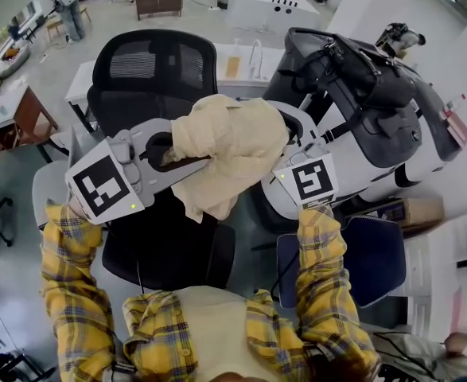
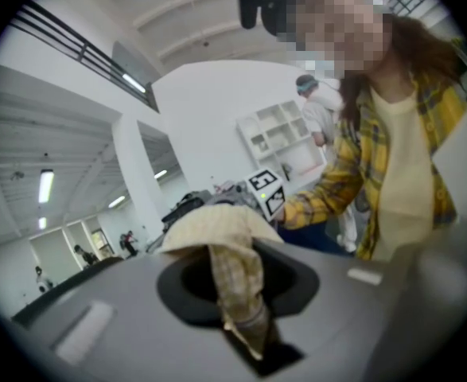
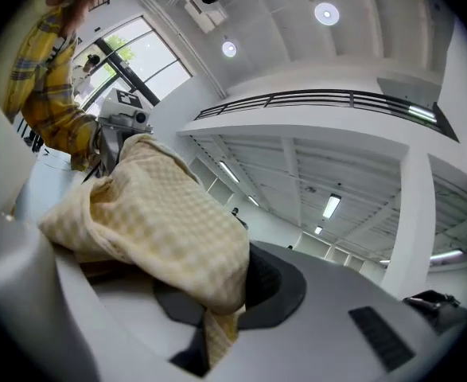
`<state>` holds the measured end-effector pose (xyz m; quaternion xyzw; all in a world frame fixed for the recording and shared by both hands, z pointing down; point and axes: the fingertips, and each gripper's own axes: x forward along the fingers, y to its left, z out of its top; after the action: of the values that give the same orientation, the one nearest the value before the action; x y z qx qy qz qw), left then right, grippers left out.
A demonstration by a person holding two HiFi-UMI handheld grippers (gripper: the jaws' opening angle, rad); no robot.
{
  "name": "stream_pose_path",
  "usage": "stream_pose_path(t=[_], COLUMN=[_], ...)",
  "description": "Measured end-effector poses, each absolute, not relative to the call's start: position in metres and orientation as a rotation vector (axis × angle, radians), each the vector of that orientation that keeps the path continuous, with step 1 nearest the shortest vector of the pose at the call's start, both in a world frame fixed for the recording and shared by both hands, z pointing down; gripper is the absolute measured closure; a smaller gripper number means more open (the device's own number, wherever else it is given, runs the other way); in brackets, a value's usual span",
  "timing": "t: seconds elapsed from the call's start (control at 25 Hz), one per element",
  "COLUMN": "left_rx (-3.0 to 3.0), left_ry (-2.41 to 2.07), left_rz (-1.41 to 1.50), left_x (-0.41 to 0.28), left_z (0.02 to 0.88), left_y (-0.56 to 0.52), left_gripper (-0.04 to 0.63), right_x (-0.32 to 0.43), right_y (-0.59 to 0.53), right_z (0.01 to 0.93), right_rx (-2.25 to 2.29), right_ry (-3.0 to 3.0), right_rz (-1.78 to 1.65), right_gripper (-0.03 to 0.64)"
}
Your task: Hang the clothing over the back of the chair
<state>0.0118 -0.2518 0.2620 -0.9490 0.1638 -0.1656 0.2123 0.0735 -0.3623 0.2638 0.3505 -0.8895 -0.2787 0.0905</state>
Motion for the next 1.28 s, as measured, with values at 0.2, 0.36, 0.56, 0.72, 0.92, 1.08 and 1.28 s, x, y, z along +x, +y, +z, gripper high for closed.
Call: stream_pose_path(t=[0.2, 0.36, 0.56, 0.72, 0.92, 1.08, 1.28], left_rx=[-2.633, -2.601, -2.538, -2.490, -2.395, -2.318, -2.237], left_ry=[0.556, 0.656, 0.812, 0.937, 1.033, 1.094, 1.172], left_rz=[-0.463, -0.464, -0.419, -0.366, -0.324, -0.330, -0.355], left_x=[0.011, 0.006, -0.004, -0.016, -0.030, -0.040, -0.051], left_z=[0.268, 0.269, 0.254, 0.227, 0.189, 0.169, 0.155], left_y=[-0.273, -0.288, -0.309, -0.331, -0.354, -0.370, -0.395], left_gripper=[0.511, 0.506, 0.495, 0.486, 0.485, 0.485, 0.483], right_x=[0.084, 0.082, 0.075, 0.071, 0.064, 0.055, 0.046], right_y=[-0.380, -0.392, -0.404, -0.417, -0.427, -0.435, -0.453], right_z=[0.237, 0.220, 0.188, 0.153, 0.107, 0.080, 0.064], right_rx=[1.089, 1.100, 1.128, 1.153, 1.205, 1.247, 1.301], right_ry=[-2.602, -2.579, -2.562, -2.514, -2.480, -2.451, -2.412], right_rz=[-0.918, -0.974, -1.065, -1.184, -1.305, -1.376, -1.424], right_gripper=[0.581, 0.581, 0.581, 0.581, 0.581, 0.581, 0.581])
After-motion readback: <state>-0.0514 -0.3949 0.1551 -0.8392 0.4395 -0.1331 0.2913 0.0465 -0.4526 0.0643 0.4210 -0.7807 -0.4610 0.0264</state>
